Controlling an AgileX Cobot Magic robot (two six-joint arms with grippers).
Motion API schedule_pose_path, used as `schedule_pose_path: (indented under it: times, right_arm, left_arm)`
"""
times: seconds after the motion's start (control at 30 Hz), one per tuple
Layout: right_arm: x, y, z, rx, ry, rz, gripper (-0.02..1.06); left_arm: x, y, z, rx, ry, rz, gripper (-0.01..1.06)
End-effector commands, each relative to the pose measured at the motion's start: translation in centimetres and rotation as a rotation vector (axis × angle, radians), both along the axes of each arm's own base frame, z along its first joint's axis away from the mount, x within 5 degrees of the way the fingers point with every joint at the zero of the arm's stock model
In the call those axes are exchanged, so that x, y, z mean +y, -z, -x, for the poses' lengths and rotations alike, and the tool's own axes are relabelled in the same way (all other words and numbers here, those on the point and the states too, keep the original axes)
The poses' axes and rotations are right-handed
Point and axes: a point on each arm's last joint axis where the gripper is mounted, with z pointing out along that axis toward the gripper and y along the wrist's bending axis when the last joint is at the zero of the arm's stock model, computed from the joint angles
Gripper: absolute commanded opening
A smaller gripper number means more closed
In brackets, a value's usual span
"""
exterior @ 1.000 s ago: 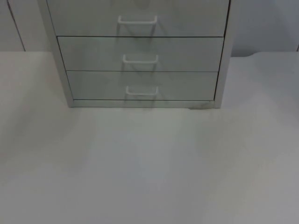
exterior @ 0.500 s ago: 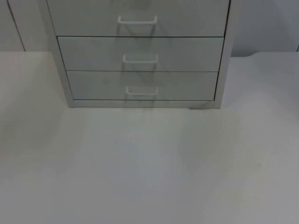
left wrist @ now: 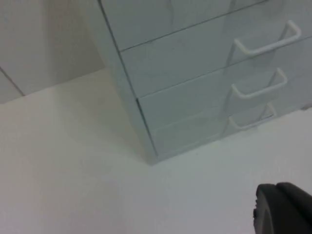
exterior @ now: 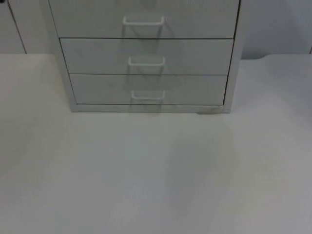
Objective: Open the drawer with the left hand, place the block into the drawer with the right hand, then close the drawer with the left hand.
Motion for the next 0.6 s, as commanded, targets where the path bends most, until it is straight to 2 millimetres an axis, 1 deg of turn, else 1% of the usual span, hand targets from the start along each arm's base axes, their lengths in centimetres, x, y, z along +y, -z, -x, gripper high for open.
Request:
schedule_pose_path:
  times: [0.0,0.03,0.13,0.2,0.33,0.4,0.5,0.57]
  right_arm:
    - [-0.1,-0.2,0.1,-0.014,0.004,0.001,1.03]
    - [-0.1,-0.2,0.1,-0.014,0.004,0.001,1.03]
    - [-0.1,-0.2,0.1,-0.014,0.004,0.001,1.03]
    - [-0.1,-0.2,0.1,-0.014,0.004,0.001,1.03]
    - [-0.1,-0.2,0.1,-0.014,0.004,0.001,1.03]
    - [-0.1,-0.2,0.1,-0.014,0.004,0.001,1.03]
    - [-0.1,-0.2,0.2,-0.011,0.004,0.001,1.03]
    - [-0.1,-0.2,0.2,-0.011,0.004,0.001,1.03]
  left_arm:
    - [1.3,-0.1,1.9,-0.004,-0.004,-0.048,0.00]
    - [1.3,-0.1,1.9,-0.004,-0.004,-0.048,0.00]
    - [2.2,0.3,3.2,0.013,-0.024,-0.055,0.00]
    - [2.6,0.4,3.7,0.021,-0.035,-0.059,0.00]
    - [3.1,0.1,4.2,0.010,-0.040,-0.084,0.00]
    - [3.1,0.1,4.3,0.001,-0.021,-0.104,0.00]
    - [2.8,-0.3,4.7,-0.054,0.108,-0.184,0.00]
    - [2.7,-0.4,4.7,-0.077,0.128,-0.183,0.00]
